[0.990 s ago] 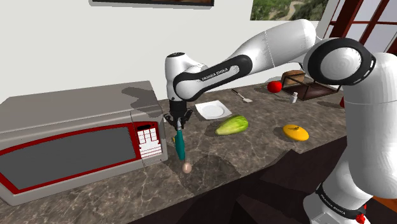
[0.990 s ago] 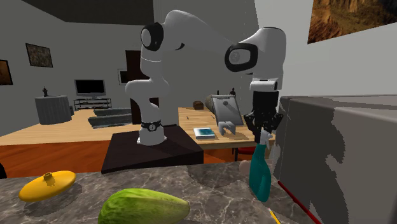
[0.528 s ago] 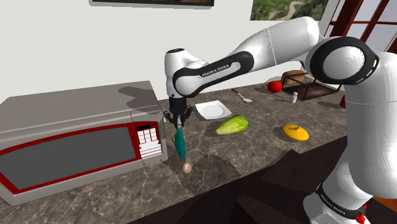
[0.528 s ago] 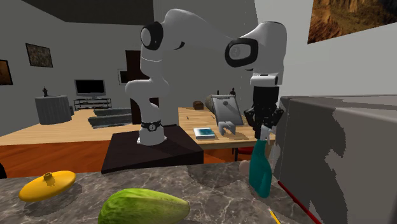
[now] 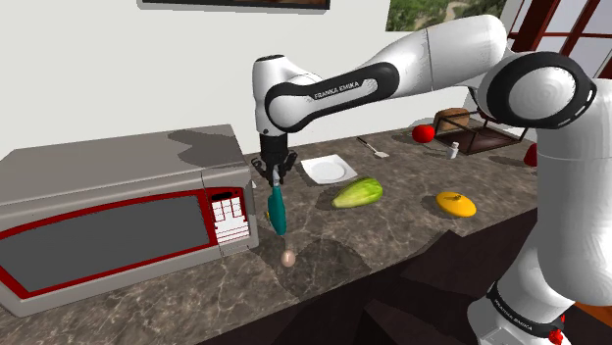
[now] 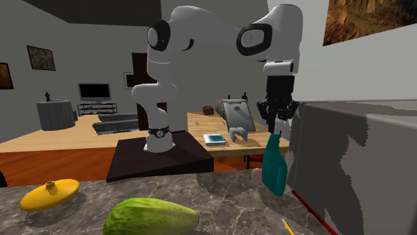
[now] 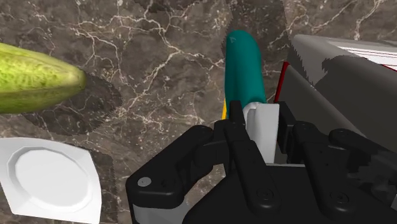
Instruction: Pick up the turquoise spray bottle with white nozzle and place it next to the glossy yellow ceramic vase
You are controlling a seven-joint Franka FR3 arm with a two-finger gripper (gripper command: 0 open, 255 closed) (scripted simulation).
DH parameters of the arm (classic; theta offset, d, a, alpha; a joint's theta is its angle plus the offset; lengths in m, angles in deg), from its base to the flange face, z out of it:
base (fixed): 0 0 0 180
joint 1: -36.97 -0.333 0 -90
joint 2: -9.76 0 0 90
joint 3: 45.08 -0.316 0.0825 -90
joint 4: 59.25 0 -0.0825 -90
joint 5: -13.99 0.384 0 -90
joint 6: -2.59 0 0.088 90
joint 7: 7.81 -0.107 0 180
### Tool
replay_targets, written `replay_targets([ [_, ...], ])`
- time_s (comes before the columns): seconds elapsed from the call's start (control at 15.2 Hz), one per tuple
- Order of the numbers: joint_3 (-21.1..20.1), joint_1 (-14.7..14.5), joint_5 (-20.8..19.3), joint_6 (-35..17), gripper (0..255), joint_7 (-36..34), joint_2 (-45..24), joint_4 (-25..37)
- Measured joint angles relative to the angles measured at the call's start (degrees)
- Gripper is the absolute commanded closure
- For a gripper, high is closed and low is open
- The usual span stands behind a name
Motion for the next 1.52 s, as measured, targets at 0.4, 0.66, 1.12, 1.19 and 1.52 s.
replay_targets([
  [0.4, -0.19, -0.08, 0.37, 4.09, 255, 0.32, 0.82, 3.33],
  [0.66, -0.30, -0.25, 0.52, 7.11, 255, 0.43, 1.08, 6.12],
  [1.12, -0.20, 1.05, 1.43, 9.90, 255, 2.06, 3.68, 6.44],
  [1.19, -0.01, 1.94, 1.84, 9.36, 255, 3.00, 4.89, 4.77],
  [1.52, 1.52, 6.78, 4.21, 6.78, 255, 9.08, 11.50, -4.04],
])
